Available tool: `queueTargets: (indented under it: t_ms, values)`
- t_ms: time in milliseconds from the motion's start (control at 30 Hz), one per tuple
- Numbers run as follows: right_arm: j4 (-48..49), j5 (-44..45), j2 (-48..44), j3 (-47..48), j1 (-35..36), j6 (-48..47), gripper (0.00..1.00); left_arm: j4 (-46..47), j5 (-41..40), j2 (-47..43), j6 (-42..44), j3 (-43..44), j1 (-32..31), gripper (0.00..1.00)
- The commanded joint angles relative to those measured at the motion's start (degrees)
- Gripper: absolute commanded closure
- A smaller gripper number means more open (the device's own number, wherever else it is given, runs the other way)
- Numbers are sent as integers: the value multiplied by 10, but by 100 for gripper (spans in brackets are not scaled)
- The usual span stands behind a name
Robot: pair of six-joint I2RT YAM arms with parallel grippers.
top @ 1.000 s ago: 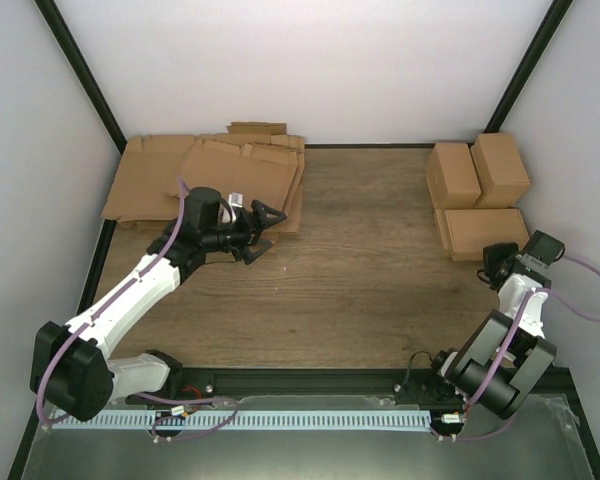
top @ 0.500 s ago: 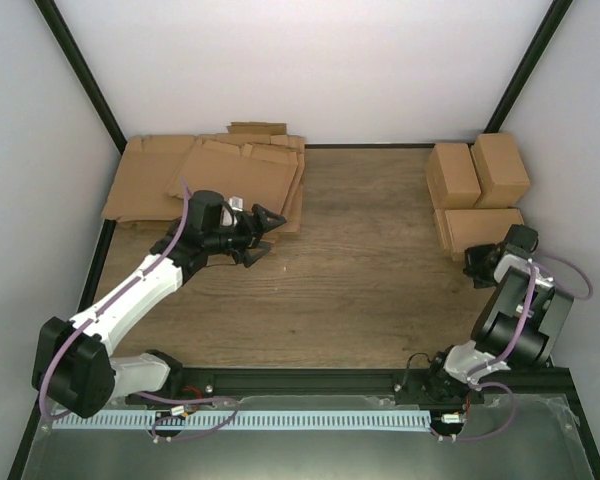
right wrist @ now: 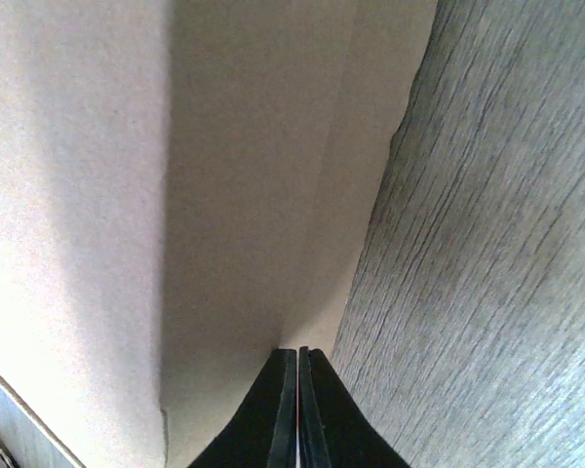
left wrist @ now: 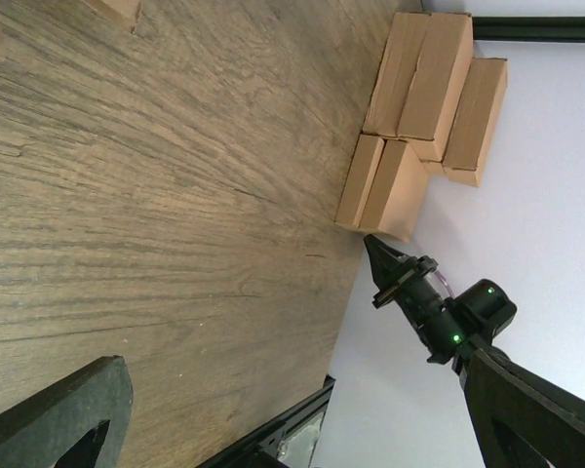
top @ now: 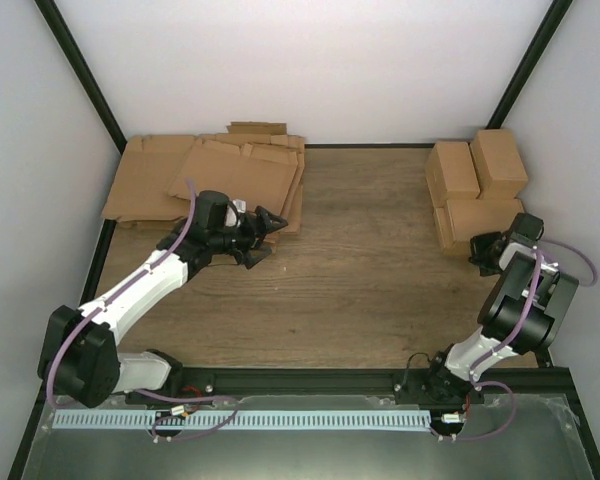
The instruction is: Fold the paper box
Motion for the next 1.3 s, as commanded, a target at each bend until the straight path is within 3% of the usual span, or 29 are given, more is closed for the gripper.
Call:
queueTargets:
  t_ms: [0, 167, 233, 567, 767, 900, 1167, 1267]
  values:
    - [7, -3, -4, 19, 5, -7, 94, 10, 0, 5, 10, 11, 3, 4]
    - [5, -4, -37, 2, 5, -2, 70, 5, -5, 3, 11, 13, 3, 4]
    - [2, 0, -60, -8, 5, -1, 64, -3, -13, -1, 16, 12, 3, 4]
    - [-46, 18, -185, -62, 31, -23, 59, -39, -37, -22, 32, 3, -5, 4]
    - [-32, 34, -265, -65, 131, -109, 70, -71, -79, -50, 47, 3, -8, 4]
    - [-27, 26, -261, -27, 208, -191, 99, -103, -109, -71, 73, 10, -7, 4]
    - [-35, 30, -217, 10, 333, -295, 99, -139, -144, -110, 188, 15, -8, 3]
    - [6, 12, -237, -22, 373, -309, 93, -147, -157, -130, 241, 10, -8, 0]
